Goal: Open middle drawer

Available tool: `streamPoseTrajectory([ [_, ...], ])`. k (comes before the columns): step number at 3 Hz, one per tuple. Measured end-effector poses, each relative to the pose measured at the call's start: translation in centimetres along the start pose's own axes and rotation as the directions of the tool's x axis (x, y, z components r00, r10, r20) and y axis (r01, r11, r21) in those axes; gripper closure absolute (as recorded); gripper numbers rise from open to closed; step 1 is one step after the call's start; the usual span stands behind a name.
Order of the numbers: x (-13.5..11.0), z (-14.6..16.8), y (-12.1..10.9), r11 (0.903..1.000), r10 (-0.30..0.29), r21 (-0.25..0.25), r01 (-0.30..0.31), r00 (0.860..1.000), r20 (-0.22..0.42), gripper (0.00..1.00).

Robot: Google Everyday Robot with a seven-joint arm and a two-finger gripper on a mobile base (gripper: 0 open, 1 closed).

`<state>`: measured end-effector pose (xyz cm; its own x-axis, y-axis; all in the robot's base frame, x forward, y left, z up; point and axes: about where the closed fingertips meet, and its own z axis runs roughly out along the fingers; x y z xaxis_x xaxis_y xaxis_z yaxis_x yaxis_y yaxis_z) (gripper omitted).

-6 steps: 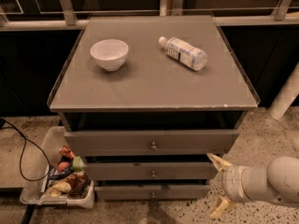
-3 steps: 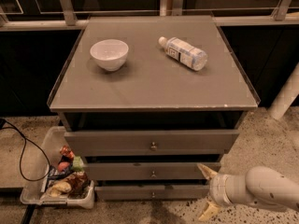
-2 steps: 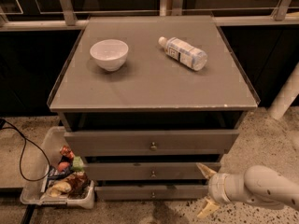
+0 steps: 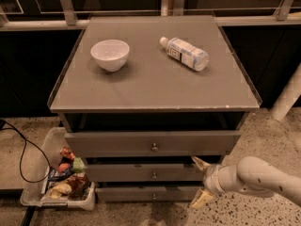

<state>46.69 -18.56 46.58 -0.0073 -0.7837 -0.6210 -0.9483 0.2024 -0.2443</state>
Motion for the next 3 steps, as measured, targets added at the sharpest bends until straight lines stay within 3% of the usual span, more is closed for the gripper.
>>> streamPoseTrajectory([
  [3,2.7,3.9,-0.8,0.9978,0.065,0.012,-0.065,0.998,0.015,0.0],
])
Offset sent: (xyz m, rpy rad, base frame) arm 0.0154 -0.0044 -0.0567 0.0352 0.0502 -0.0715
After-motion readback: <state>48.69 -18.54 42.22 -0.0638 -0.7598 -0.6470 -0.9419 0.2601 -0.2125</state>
